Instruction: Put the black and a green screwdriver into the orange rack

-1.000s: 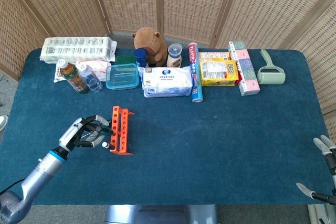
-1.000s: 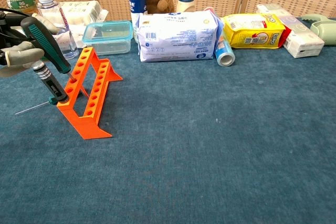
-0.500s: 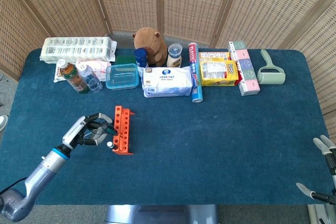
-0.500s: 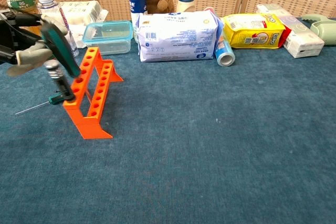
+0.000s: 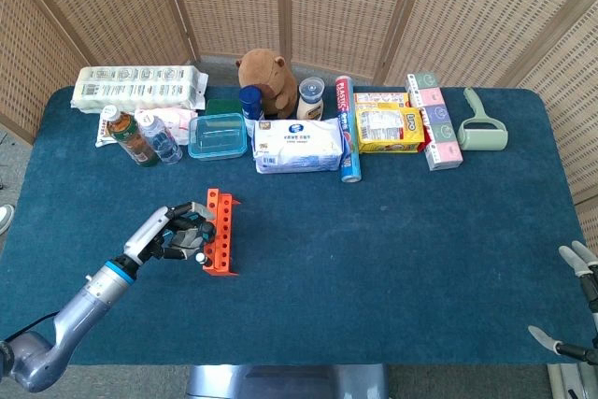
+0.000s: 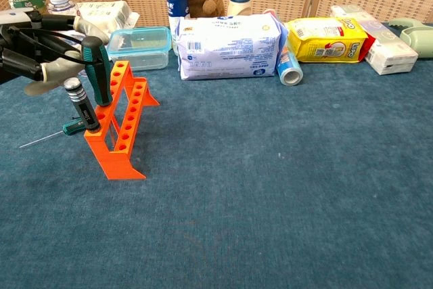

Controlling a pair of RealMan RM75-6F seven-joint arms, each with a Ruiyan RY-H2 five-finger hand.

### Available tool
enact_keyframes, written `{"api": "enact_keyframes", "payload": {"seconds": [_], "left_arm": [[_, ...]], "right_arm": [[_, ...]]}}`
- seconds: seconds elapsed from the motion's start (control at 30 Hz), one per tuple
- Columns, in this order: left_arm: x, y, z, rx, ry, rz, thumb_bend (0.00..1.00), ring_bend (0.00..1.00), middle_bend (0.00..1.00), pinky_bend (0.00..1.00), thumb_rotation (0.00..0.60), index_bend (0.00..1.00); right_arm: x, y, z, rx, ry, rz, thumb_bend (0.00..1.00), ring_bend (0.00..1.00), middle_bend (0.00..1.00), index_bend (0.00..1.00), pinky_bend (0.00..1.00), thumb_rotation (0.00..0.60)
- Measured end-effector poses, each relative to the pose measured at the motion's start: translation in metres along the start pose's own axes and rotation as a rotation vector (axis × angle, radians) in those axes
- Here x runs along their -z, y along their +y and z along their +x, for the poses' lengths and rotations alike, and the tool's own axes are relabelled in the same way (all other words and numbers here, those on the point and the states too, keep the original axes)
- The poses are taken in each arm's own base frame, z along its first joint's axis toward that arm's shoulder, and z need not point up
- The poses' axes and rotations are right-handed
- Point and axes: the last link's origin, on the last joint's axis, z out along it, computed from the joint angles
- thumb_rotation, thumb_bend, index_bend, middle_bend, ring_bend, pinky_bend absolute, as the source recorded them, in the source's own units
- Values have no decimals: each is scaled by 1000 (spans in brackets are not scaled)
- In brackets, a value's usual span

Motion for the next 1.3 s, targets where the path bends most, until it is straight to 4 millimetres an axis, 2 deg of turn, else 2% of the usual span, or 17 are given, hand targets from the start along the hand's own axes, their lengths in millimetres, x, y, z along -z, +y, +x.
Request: {"api": "enact_keyframes", "payload": {"seconds": [0.3,0.5,0.7,0.8,0.93,1.07,1.23,1.3], "left_arm": [[10,6,10,-10,27,-16,448,652,700,823,600,319],[19,12,19,-41,49,-29,349,635,643,808,600,268],[31,22,28,-69,96,-62,245,603,530,786,600,208],[42,30,37,-99,130,-85,210,509,413,729,600,150],[63,35,51,-209,176,-79,181,258,202,563,600,47],[91,35,65,-350,229,-39,177,130,105,460,600,1],[135,29,77,-500,325,24,178,43,37,297,600,0],[147,25,78,-549,349,53,177,12,11,224,600,0]], "right_arm": [[0,-1,-1,0,-4,3,35,15,0,0,0,600],[0,-1,-1,2,-4,3,35,16,0,0,0,600],[1,-2,-2,4,-6,5,35,16,0,0,0,600],[1,-2,-2,7,-7,6,34,16,0,0,0,600],[1,-3,-4,14,-10,7,35,16,0,0,0,600],[1,-3,-5,23,-15,2,35,16,0,0,0,600],[1,-4,-7,38,-16,-1,34,16,0,0,0,600],[0,-4,-8,51,-10,-2,34,15,0,0,0,600]]}}
